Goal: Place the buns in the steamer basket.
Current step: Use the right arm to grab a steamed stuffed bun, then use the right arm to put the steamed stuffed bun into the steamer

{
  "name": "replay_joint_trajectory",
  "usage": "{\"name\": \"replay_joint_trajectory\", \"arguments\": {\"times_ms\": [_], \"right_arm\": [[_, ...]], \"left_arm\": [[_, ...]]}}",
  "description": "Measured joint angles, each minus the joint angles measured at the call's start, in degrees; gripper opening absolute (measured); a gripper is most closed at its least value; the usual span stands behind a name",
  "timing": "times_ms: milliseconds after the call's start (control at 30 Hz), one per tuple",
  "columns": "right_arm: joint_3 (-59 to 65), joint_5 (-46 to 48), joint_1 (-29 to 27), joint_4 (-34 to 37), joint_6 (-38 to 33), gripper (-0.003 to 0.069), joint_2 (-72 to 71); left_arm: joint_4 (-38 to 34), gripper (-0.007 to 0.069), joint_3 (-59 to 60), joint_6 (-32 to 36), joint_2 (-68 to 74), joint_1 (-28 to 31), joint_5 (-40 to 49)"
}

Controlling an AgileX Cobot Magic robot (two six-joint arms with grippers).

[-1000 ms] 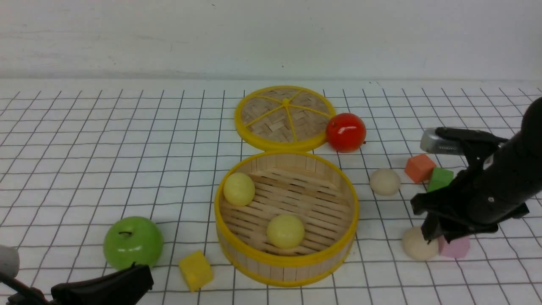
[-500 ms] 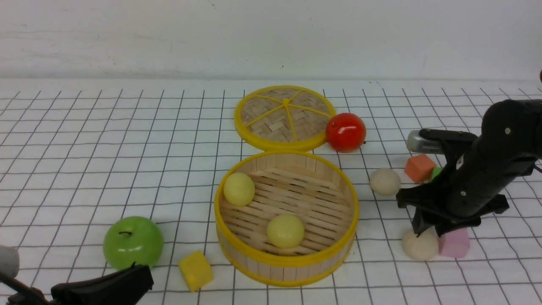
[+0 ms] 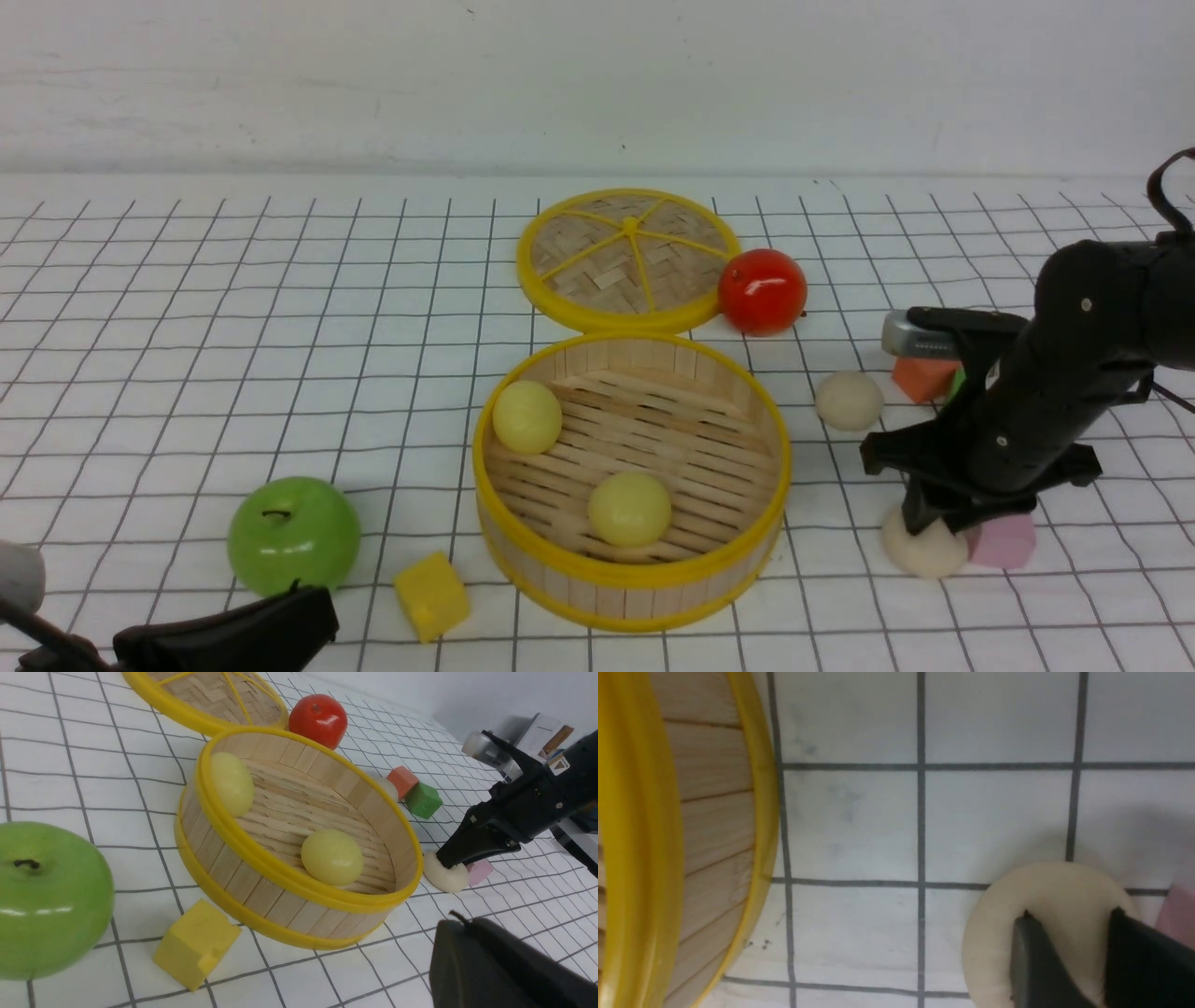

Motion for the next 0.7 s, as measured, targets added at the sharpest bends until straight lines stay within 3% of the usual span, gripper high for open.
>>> {"name": "replay_joint_trajectory", "arguments": {"times_ms": [67,100,167,367,600,700], "right_arm": [[0.00,0.29,0.00,0.00,-0.60,0.0135,-0.19],[0.00,0.77,0.00,0.07,-1.62,0.0046,-0.78],[0.00,1.42,0.00,0.38,-2.13,0.0016,-1.68],[-0.65,3.45,2.24,1.70,-2.86,0.0012,-8.19],[-12.99,2.12,13.78,6.90,-8.03,0.0017,-8.72],[-17.19,0.73,15.57,7.19,-8.29,0.0018,-4.65]], "left_arm": [[0.00,0.0010,0.00,0.00,0.00,0.00,0.05],[0.00,0.0013,0.00,0.00,0.00,0.00,0.05],[0.00,0.0017,0.00,0.00,0.00,0.00,0.05],[0.00,0.0020,0.00,0.00,0.00,0.00,0.05],[0.00,0.0031,0.00,0.00,0.00,0.00,0.05],[0.00,0.0034,0.00,0.00,0.00,0.00,0.05]]}}
